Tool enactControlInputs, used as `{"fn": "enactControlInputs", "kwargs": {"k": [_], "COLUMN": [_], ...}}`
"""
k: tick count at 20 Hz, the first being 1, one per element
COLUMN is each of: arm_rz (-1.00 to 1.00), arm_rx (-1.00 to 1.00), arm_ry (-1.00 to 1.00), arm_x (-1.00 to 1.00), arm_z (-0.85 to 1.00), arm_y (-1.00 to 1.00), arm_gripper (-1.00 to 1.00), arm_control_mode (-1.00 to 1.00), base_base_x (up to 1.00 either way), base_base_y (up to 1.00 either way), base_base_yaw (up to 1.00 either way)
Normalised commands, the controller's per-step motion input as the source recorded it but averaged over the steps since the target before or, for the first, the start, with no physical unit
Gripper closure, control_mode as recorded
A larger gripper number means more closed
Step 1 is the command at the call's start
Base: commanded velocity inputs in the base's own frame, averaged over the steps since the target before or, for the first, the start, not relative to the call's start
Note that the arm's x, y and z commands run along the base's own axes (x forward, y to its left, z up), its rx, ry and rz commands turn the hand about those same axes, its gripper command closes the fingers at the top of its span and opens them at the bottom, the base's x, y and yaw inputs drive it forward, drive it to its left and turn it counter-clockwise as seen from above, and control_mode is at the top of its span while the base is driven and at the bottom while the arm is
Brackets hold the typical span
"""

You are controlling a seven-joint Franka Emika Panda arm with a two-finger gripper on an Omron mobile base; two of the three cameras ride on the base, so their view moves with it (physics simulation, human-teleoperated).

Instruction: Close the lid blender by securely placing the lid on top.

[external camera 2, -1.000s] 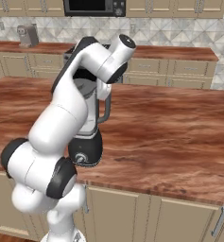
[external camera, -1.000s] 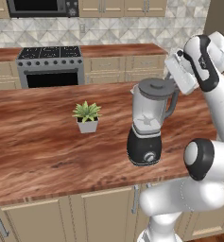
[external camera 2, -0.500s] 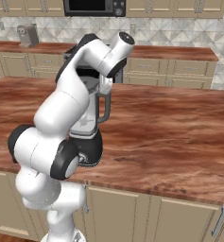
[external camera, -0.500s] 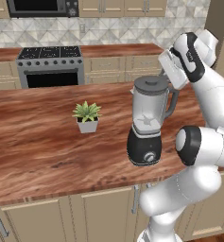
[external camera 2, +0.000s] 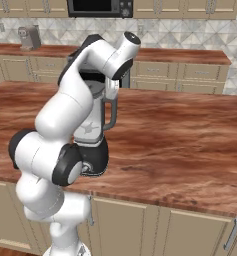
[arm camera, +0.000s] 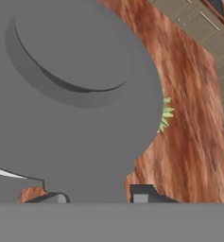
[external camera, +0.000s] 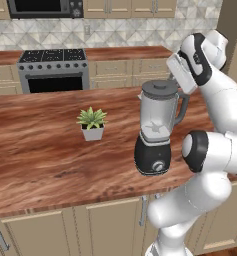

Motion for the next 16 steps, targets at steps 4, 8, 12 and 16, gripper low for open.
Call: {"fn": "enactControlInputs", "kwargs": {"k": [4, 8, 12, 16], "arm_rz": [0.00, 0.00, 0.00, 0.00], "arm_rx": [0.00, 0.00, -0.01, -0.03], "arm_ry": [-0.05, -0.05, -0.01, 0.00], "arm_x": [-0.25, -0.41, -0.24, 0.00], "arm_z": [-0.14, -0.01, -0.04, -0.15], "arm_y": [0.04, 0.03, 0.00, 0.00], "arm_gripper": [1.00, 1.00, 1.00, 1.00], "arm_control_mode": [-1.00, -1.00, -1.00, -1.00], "base_base_x": [0.00, 0.00, 0.00, 0.00], "base_base_y": [0.00, 0.00, 0.00, 0.00], "base_base_yaw": [0.00, 0.00, 0.00, 0.00]}}
